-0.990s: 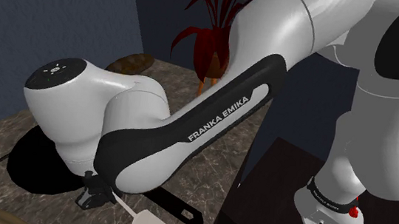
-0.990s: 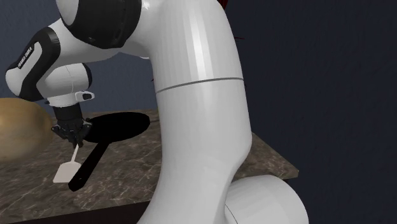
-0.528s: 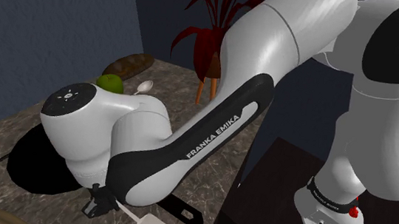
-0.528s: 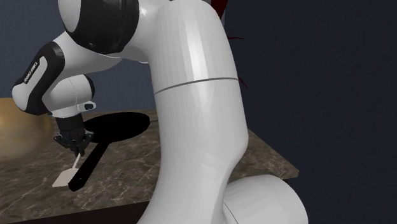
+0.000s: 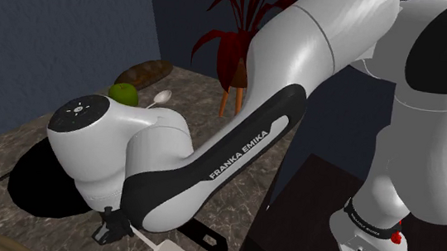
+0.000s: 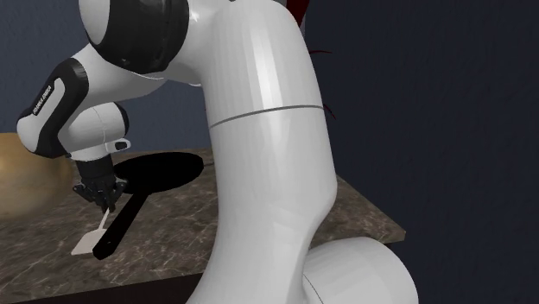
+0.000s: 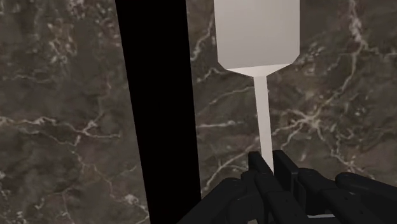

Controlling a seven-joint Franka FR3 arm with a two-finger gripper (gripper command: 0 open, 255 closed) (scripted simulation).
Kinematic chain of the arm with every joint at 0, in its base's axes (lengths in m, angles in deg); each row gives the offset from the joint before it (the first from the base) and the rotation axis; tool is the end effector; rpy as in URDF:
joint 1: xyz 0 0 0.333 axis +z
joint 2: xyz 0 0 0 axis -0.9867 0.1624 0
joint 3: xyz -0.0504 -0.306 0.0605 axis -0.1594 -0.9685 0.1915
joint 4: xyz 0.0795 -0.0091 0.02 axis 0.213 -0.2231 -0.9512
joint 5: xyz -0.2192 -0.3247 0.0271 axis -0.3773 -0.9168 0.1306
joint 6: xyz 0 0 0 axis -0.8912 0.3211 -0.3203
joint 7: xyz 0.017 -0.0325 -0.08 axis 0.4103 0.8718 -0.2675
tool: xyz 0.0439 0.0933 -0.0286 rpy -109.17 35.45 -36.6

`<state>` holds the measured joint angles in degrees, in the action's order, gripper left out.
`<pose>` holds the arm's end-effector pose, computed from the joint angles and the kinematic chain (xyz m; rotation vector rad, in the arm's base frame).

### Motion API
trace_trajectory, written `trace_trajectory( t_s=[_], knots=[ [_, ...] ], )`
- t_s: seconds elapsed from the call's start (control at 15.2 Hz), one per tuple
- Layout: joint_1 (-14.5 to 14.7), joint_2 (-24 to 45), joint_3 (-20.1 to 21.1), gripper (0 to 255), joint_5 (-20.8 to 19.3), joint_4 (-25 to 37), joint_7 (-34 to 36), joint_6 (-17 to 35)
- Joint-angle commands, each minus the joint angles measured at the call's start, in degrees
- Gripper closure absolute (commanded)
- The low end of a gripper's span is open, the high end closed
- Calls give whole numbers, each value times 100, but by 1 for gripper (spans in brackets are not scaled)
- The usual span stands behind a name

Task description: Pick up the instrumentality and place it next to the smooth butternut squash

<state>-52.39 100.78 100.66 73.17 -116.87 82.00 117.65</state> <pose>0.4098 0.4976 0.3551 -3.1126 -0.3034 -0.1150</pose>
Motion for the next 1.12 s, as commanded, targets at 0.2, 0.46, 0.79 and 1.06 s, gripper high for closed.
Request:
trace_trajectory(
  t_s=[0.2,0.46,0.79,1.06],
  knots=[
    [11,51,-6,0,-5,12,11,-17],
    [-34,-173,54,0,124,95,-74,-302],
    [-55,-332,96,0,223,232,-137,-580],
    [-55,-332,96,0,223,232,-137,-580]
  ],
)
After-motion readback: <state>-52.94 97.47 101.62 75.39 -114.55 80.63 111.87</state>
